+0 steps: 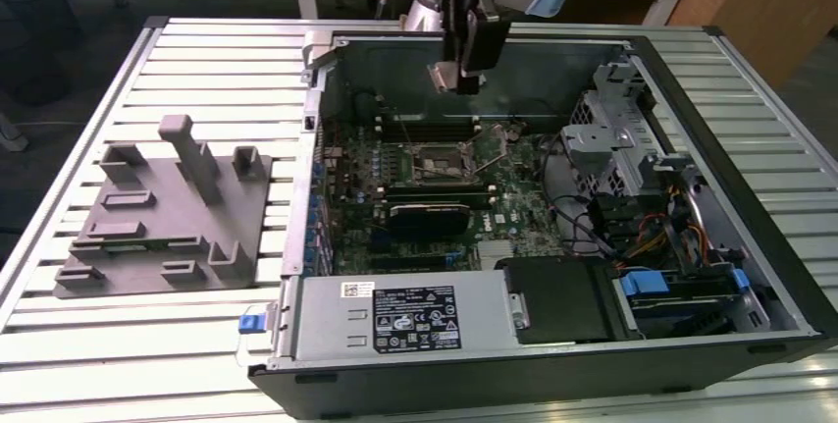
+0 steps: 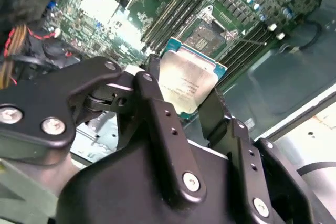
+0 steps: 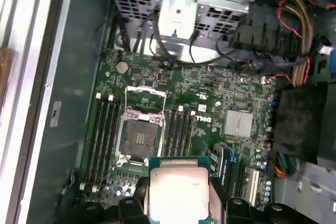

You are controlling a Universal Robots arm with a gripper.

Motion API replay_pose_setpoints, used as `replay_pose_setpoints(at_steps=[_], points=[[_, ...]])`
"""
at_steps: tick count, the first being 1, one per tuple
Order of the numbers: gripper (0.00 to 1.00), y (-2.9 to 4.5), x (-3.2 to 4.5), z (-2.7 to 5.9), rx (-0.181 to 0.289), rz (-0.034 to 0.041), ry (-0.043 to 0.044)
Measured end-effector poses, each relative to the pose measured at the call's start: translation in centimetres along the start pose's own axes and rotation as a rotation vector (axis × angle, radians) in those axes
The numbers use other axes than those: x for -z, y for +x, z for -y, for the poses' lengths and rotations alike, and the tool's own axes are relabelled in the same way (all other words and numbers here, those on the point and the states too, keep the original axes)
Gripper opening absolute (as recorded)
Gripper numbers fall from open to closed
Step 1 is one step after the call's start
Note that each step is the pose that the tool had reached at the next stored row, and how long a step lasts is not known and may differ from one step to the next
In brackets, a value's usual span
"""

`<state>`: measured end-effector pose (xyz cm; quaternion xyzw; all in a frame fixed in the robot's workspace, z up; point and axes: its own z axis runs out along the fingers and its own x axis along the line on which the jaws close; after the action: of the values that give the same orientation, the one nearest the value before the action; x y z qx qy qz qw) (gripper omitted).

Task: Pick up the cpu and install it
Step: 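Place the cpu into insertion slot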

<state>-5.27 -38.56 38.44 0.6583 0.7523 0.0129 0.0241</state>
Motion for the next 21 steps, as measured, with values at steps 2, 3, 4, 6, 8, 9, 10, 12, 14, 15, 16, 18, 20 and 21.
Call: replay_pose_setpoints(at_steps=[2, 3, 4, 6, 8, 9, 10, 12, 14, 15, 16, 18, 20, 21], points=[[0.54, 0.01, -0.03, 0.00, -0.032, 0.0016, 0.0006], [0.54, 0.01, -0.05, 0.00, -0.050, 0.0024, 0.0009], [0.54, 0.01, -0.06, 0.00, -0.068, 0.0034, 0.0013], [0.54, 0.02, -0.10, 0.00, -0.101, 0.0052, 0.0019], [0.54, 0.03, -0.14, 0.00, -0.132, 0.0070, 0.0026], [0.54, 0.04, -0.16, 0.00, -0.139, 0.0074, 0.0027], [0.54, 0.06, -0.18, 0.00, -0.145, 0.0076, 0.0027], [0.54, 0.12, -0.22, 0.00, -0.162, 0.0087, 0.0030], [0.54, 0.23, -0.27, -0.02, -0.172, 0.0092, 0.0031], [0.54, 0.28, -0.30, -0.02, -0.173, 0.0092, 0.0030], [0.54, 0.35, -0.34, -0.03, -0.176, 0.0093, 0.0031], [0.54, 0.44, -0.46, -0.04, -0.179, 0.0094, 0.0030], [0.54, 0.65, -0.63, -0.05, -0.182, 0.0096, 0.0032], [0.54, 0.81, -0.75, -0.07, -0.183, 0.0097, 0.0032]])
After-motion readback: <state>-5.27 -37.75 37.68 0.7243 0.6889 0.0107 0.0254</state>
